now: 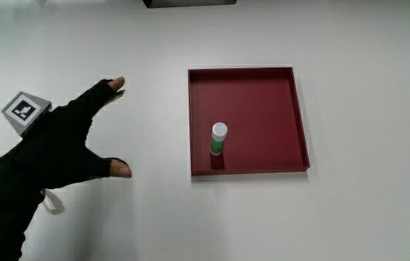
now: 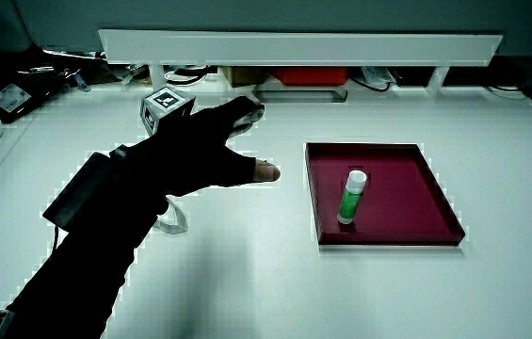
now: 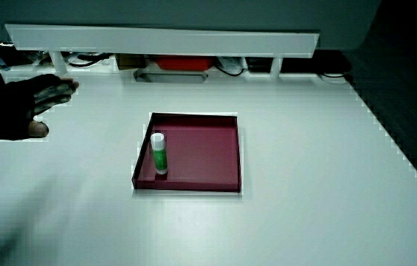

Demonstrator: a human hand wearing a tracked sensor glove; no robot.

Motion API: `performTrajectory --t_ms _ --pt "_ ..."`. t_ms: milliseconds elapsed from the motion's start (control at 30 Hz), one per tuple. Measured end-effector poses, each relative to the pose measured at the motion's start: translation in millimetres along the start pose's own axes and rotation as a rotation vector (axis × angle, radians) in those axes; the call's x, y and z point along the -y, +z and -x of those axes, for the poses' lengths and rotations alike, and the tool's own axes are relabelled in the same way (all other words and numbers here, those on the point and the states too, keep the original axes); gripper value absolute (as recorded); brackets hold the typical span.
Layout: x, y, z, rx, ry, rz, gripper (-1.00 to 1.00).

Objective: Pick glue stick

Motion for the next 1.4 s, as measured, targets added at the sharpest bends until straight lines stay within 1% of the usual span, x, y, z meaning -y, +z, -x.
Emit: performTrajectory --t_ms 33,67,100,133,167,200,233,300,333,400,433,467,500,533,600,633,667,700,733,767,800,833,900,933,967,1000,1033,1067,1100,1167,1200,1233,1267,1300,1333,1367,1400 --pt "-2 -1.6 2.4 -0.01 0.006 -0.002 0.0" --pt "-5 -3.8 2.9 0.0 0.021 -0.002 0.0" --pt "-7 -5.6 3.8 -0.003 0.042 0.001 0.0" --pt "-10 -8.2 3.7 0.017 0.033 0.002 0.0" --pt "-13 -9.8 6.0 0.008 0.033 0.005 0.0" --pt "-16 -11.5 9.2 0.006 0.056 0.0 0.0" --pt "-18 -15.8 4.7 0.044 0.057 0.01 0.0" --pt "-23 -24.8 4.8 0.116 0.086 0.035 0.0" --pt "-27 -28.5 6.6 0.1 0.094 0.019 0.0" --pt "-35 -35.9 15.0 0.125 0.058 0.027 0.0" --pt "-37 -40.2 12.4 0.133 0.079 0.041 0.0" --pt "-40 -43.9 12.1 0.137 0.076 0.05 0.0" --pt "-43 -46.8 12.8 0.122 0.085 0.043 0.0" --pt "-46 -49.2 15.4 0.102 0.094 0.048 0.0" --pt "-51 -54.4 15.8 0.107 0.088 0.051 0.0" --pt "-54 -56.7 17.7 0.098 0.095 0.055 0.0" --pt "-56 -59.7 16.3 0.112 0.096 0.05 0.0" --pt "-59 -62.1 20.1 0.099 0.097 0.053 0.0" --pt "-60 -65.6 19.1 0.131 0.085 0.06 0.0" --pt "-63 -68.2 22.7 0.12 0.094 0.058 0.0" --pt "-65 -71.8 23.0 0.136 0.097 0.063 0.0" --pt "-67 -75.2 25.0 0.137 0.093 0.059 0.0" --pt "-72 -81.9 28.0 0.147 0.096 0.068 0.0" --pt "-75 -85.0 30.7 0.147 0.095 0.067 0.0" --pt "-77 -87.6 31.8 0.131 0.103 0.067 0.0" --pt "-79 -90.3 33.1 0.128 0.101 0.065 0.0" --pt "-81 -93.0 33.9 0.139 0.093 0.072 0.0" --pt "-83 -95.5 36.4 0.13 0.101 0.066 0.0" --pt "-85 -98.3 37.8 0.139 0.095 0.067 0.0" --pt "-88 -103.6 38.0 0.145 0.102 0.074 0.0" --pt "-90 -105.8 38.1 0.135 0.11 0.073 0.0" --pt "-92 -108.2 42.0 0.141 0.087 0.073 0.0" --pt "-93 -109.7 42.0 0.132 0.09 0.07 0.0" --pt "-94 -111.6 43.3 0.142 0.081 0.073 0.0" --pt "-94 -112.5 42.9 0.13 0.101 0.07 0.0" --pt "-96 -113.6 45.0 0.128 0.083 0.066 0.0" --pt "-95 -114.2 44.1 0.135 0.089 0.065 0.0"
